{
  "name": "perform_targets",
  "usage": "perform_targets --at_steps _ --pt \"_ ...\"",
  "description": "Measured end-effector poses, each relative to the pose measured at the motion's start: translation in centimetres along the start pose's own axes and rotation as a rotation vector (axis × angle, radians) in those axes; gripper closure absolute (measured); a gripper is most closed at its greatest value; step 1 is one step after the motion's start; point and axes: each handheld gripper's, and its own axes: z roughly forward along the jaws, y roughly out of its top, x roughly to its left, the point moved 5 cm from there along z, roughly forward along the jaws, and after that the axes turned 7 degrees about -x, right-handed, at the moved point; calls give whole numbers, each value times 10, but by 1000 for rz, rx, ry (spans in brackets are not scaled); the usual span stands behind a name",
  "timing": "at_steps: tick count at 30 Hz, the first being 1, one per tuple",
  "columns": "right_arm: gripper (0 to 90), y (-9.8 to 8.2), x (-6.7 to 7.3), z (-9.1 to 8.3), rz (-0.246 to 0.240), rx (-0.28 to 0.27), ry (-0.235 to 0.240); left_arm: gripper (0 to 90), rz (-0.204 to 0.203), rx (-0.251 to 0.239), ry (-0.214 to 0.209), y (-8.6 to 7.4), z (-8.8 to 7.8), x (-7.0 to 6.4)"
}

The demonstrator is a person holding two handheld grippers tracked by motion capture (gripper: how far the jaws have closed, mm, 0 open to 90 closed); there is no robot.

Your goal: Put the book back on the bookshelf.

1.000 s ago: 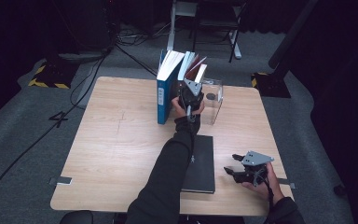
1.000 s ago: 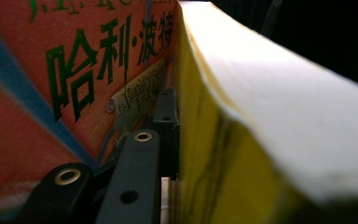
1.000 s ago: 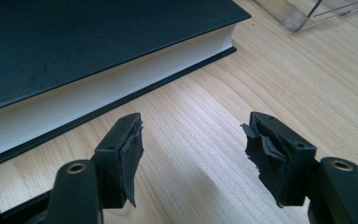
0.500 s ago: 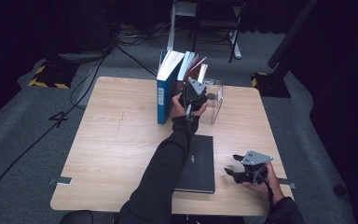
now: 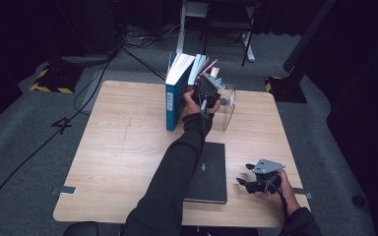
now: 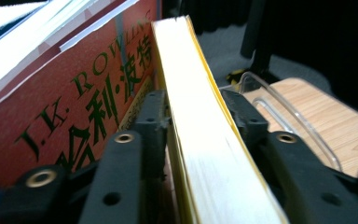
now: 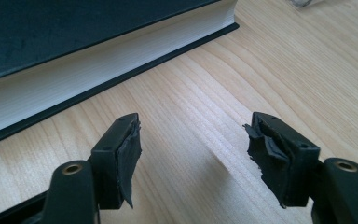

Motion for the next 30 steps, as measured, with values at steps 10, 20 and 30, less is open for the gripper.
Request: perform_targets --at_steps 10,20,30 --pt "348 0 4 2 -13 20 31 747 15 48 1 5 4 -2" --pt "347 -1 5 3 -15 27 45 748 -48 -141 6 6 3 4" --pt "342 -1 8 4 -29 27 75 736 -87 -212 24 -7 12 1"
